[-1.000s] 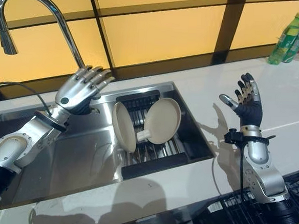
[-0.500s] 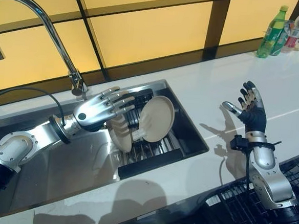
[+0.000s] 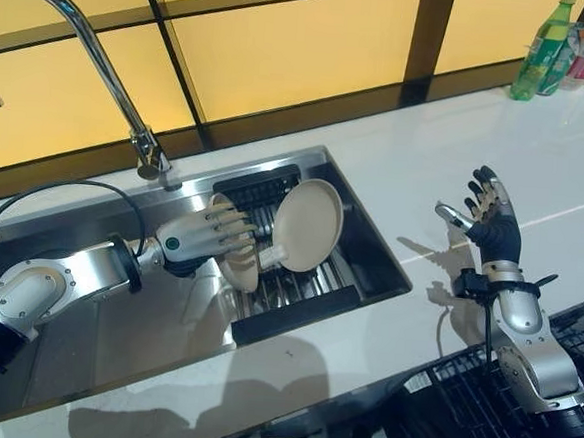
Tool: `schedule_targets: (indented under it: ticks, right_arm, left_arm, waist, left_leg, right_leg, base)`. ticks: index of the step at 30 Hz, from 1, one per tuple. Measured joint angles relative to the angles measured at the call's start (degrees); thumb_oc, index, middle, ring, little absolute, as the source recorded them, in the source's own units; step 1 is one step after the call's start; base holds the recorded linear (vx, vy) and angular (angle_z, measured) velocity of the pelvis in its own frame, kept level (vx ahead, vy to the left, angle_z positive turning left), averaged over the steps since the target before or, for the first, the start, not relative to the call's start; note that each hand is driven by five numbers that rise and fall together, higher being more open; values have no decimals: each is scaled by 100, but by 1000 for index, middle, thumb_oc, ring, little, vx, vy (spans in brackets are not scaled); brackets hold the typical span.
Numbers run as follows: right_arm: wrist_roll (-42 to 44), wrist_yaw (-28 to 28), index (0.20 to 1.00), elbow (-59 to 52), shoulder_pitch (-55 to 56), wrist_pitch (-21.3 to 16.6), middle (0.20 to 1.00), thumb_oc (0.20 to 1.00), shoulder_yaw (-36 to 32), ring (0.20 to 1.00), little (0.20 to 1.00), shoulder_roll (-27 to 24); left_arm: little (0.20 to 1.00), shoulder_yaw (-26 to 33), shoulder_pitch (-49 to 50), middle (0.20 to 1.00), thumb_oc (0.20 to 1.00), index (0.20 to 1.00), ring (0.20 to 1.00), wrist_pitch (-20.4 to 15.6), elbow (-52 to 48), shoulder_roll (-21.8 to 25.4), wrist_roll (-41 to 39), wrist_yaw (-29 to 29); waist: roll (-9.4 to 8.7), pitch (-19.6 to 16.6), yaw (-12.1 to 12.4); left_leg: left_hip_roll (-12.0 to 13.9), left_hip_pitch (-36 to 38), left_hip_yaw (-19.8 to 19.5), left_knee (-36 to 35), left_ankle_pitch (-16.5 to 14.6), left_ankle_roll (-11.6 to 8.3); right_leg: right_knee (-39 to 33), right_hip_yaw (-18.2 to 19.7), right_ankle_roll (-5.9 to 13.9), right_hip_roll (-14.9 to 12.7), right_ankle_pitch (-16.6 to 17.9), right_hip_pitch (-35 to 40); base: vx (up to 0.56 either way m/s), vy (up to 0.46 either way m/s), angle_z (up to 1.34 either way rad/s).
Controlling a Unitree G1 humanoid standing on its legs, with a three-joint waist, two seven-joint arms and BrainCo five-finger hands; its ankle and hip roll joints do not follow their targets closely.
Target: Pick up plates and place into dishwasher.
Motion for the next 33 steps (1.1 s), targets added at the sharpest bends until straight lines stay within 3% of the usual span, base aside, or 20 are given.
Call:
schedule_targets:
  ticks: [5,6,7,8,9,21,33]
  right_arm:
    - [0,1,1000,1,0,0,1000,1000,-1,1000,1000,0]
    - [0,1,1000,1,0,0,1000,1000,-1,1000,1000,0]
    - [0,1,1000,1,0,1,1000,1000,-2,1000,1000,-1]
    - [0,1,1000,1,0,1,1000,1000,-2,1000,1000,-1]
    - [0,1,1000,2,0,2,1000,1000,-3,1000,1000,-1]
    - [-2,25,1000,50,15,9,1000,1000,-5,1000,1000,12]
    - [-2,125,1000,48,53,93,1000,1000,-76,1000,1000,17]
  left_arm:
    - [1000,0,0,1000,1000,1000,1000,83,-23,-1,-159,-257]
    - [846,-1,0,846,846,846,846,123,-23,-3,-160,-300]
    - [507,-21,-14,507,507,507,507,164,-23,-3,-161,-360]
    - [432,-82,-40,432,432,432,432,215,-22,-3,-162,-385]
    - [200,-117,-47,200,200,200,200,233,-23,-12,-162,-396]
    - [200,-335,-34,200,200,200,200,337,68,-38,-41,77]
    - [200,-278,-13,200,200,200,200,198,3,-62,348,59]
  waist:
    - [-6,17,-88]
    - [-3,28,-92]
    - [5,46,-100]
    - [15,58,-105]
    - [27,83,-108]
    - [9,177,-104]
    - [5,177,-85]
  left_leg:
    - [-3,-2,2,1,1,1]
    - [-4,-3,3,1,1,2]
    - [-4,-2,7,1,3,4]
    - [-5,-1,11,2,3,5]
    - [-8,6,13,2,5,7]
    - [-9,145,31,-1,-4,3]
    - [-9,197,24,-1,0,8]
  right_leg:
    - [-1,2,2,-3,0,-2]
    - [3,6,2,-2,1,-6]
    - [3,15,3,-2,3,-6]
    - [3,25,5,-2,5,-8]
    - [3,34,6,-2,8,-7]
    - [-6,79,8,0,15,98]
    - [-5,73,11,-1,19,177]
  base:
    - [0,0,0]
    - [0,0,0]
    - [0,0,0]
    - [21,12,-4]
    - [33,4,-5]
    - [21,-2,-1]
    - [0,0,0]
